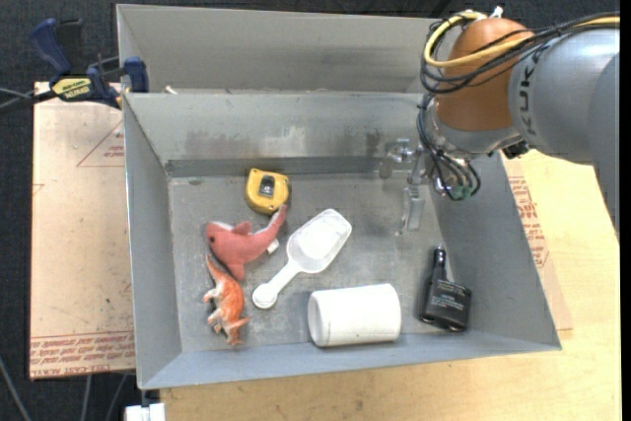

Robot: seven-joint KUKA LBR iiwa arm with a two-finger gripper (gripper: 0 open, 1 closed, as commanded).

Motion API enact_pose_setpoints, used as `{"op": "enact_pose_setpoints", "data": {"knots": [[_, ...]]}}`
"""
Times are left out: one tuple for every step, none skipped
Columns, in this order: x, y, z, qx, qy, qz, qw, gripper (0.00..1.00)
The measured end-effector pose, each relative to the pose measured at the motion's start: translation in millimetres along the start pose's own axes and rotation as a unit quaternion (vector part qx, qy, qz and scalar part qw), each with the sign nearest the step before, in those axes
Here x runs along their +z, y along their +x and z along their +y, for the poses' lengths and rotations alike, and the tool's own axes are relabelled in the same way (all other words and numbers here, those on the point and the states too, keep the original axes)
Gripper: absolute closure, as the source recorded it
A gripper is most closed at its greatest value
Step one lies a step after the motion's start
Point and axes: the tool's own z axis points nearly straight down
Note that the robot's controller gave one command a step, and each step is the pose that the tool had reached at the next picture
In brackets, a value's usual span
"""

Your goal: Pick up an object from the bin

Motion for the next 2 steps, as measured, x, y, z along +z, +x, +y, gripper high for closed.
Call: {"op": "enact_pose_setpoints", "data": {"knots": [[27.5,22.3,33.1,-0.034,-0.001,0.0057,0.9994,0.00],[26.5,32.2,65.0,-0.102,0.000,0.0007,0.9948,0.00]]}}
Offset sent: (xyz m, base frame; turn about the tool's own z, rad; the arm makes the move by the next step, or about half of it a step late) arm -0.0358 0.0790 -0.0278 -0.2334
